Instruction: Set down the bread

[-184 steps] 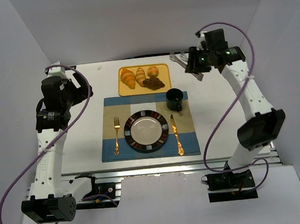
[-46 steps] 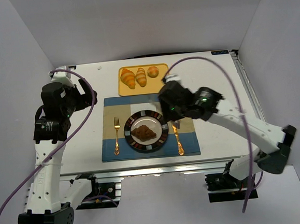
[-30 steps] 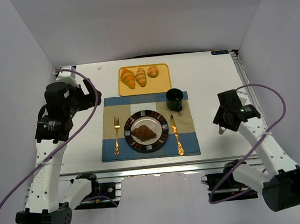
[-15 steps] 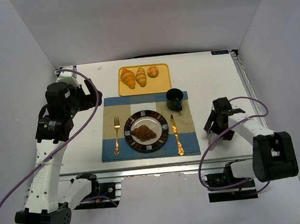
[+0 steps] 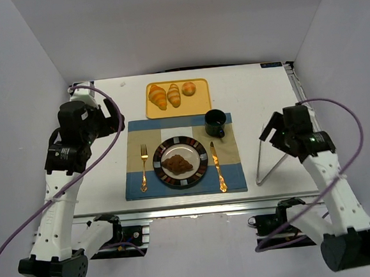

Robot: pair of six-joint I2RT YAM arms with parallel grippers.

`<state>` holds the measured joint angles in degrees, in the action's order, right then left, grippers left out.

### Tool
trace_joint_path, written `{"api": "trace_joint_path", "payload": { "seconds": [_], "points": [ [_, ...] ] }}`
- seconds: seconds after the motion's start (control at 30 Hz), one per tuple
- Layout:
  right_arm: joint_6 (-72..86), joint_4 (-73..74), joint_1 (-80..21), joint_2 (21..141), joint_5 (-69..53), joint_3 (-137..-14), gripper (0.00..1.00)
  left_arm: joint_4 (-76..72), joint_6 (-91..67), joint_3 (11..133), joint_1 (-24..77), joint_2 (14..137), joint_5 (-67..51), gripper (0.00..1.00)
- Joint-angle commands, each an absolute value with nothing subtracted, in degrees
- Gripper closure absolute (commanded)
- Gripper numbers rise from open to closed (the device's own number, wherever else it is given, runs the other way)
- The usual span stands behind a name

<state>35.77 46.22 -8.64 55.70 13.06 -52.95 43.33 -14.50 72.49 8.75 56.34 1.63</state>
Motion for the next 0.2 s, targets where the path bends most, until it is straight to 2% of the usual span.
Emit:
{"api": "trace_joint_path", "payload": {
  "seconds": [0.0,0.17],
  "points": [
    [36.0,57.4,-8.4,50.0,10.5,-56.2,0.11,42.3,-15.8,74.1,8.9,56.6,1.9,0.02],
    [35.1,56.8,-8.4,43.0,5.6,-54.2,0.11,41.0,-17.0,73.3,8.9,57.2,1.1,0.02]
  ]
}}
